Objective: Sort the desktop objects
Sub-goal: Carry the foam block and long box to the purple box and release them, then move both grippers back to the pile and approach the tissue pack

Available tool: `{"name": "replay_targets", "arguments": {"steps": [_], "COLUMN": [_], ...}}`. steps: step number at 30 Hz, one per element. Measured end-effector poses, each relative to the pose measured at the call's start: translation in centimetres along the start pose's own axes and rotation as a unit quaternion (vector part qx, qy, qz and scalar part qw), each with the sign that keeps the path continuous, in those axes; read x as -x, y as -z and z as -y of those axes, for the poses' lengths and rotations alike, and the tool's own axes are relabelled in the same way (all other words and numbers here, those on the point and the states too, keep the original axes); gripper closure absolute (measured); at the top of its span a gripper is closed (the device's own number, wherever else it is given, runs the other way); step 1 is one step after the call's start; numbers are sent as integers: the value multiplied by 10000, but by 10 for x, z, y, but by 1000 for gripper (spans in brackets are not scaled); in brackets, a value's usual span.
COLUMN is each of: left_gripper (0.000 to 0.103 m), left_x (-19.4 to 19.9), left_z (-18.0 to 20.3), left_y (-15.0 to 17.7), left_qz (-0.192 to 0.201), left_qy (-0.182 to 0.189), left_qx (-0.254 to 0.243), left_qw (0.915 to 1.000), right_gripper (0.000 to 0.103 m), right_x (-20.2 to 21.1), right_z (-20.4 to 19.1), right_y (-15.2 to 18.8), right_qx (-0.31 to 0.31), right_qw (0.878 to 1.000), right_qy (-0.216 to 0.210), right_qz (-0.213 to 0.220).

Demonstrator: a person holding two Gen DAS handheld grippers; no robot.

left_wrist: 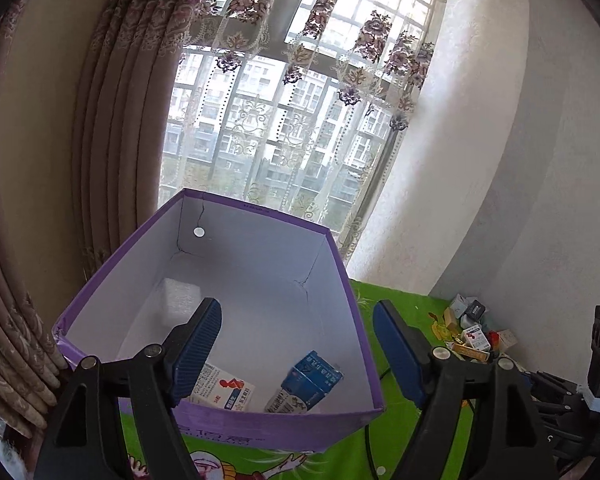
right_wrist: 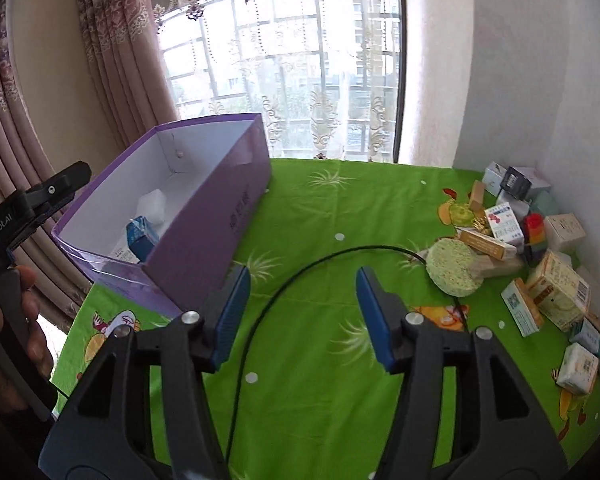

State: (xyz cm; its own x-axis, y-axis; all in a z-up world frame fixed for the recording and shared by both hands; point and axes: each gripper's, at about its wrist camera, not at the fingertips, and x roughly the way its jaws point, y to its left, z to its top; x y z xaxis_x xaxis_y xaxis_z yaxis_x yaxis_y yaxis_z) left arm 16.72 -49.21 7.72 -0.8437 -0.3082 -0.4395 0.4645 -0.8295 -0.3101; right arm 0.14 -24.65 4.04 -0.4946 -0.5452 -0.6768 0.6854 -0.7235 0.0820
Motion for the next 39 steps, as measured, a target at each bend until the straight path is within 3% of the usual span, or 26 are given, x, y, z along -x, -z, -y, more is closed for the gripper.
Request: {"name": "replay_targets", "arguments": {"steps": [3,6,16,20,25,28,39], "left_gripper": [24,21,18,15,1,0,0], "left_x": [-4,-6,-25,-36,-56,-63,-98], "left_z": [24,45,111,134,159,173,245], "left_y": [3,6,23,30,46,52,92], "left_qz": [-46,-77,-437,-622,-990,-1123,-1582], "left_qy": [181,320,839,1038,1192,1257,1760], "left_qx": [-195,-355,-892,-1086,-1324,-1474,-2159], "left_qw": [9996,9988,9915,9867,9790,9746,9473], "right_gripper": [41,27,9,7,7,7,7], "right_x": [10,25,53,56,57,56,32], "right_z": [37,69,175,201,232,246,278], "right_y": [12,27,87,106,120,125,134], "right_qx": [-282,-538,-1671,-2068,-2596,-2760,-2908], "right_qw": [9989,9939,9591,9478,9312,9232,9197], "right_qy": [372,948,2282,2426,2555,2667,2607], "right_qz": [20,184,28,-66,-133,-188,-404]}}
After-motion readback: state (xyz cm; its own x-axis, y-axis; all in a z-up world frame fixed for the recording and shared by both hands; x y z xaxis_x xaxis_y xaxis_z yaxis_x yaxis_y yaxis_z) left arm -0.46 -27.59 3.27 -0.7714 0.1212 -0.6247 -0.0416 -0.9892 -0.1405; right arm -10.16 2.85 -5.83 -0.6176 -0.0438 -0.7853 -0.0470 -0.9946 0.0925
